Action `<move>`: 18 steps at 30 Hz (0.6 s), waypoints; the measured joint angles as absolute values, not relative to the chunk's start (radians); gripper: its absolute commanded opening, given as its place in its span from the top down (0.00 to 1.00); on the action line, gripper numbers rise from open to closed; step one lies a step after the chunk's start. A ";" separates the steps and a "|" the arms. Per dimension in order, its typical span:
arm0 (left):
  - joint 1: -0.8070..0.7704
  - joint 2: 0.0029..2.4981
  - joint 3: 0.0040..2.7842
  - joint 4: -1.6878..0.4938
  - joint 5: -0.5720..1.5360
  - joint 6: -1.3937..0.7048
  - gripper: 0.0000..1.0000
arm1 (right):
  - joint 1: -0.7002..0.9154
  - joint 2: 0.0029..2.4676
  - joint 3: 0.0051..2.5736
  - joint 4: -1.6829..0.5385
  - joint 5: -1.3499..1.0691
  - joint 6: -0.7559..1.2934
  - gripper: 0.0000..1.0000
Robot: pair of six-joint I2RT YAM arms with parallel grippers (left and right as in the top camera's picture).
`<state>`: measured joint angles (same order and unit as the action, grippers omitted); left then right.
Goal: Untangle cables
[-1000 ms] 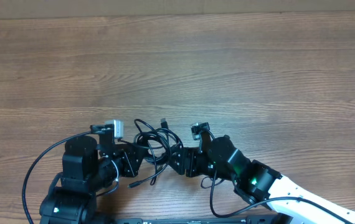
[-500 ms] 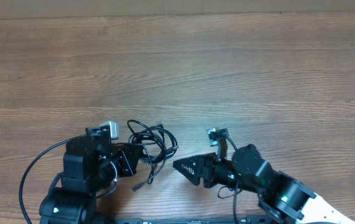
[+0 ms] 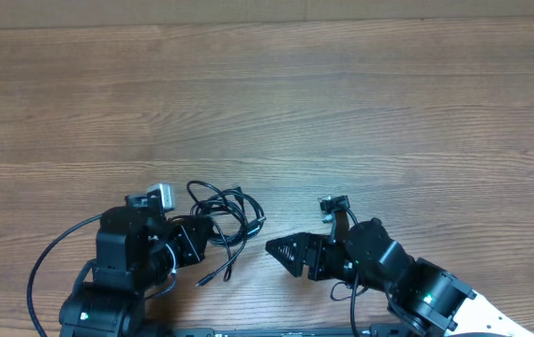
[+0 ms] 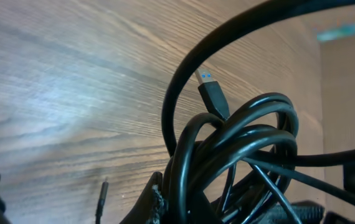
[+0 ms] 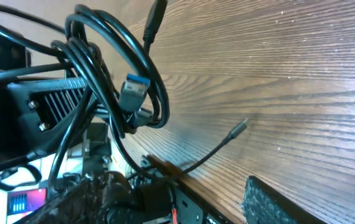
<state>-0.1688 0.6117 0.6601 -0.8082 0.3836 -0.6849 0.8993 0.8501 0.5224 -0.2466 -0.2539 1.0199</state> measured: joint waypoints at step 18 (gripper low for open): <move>-0.168 0.611 0.660 -0.831 0.302 -0.870 0.96 | 0.923 1.095 0.522 0.120 -0.314 1.239 0.53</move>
<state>-0.1684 0.6113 0.6598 -0.8310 0.3019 -0.8703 0.9230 1.0946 0.5224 0.1196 -0.3141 1.2392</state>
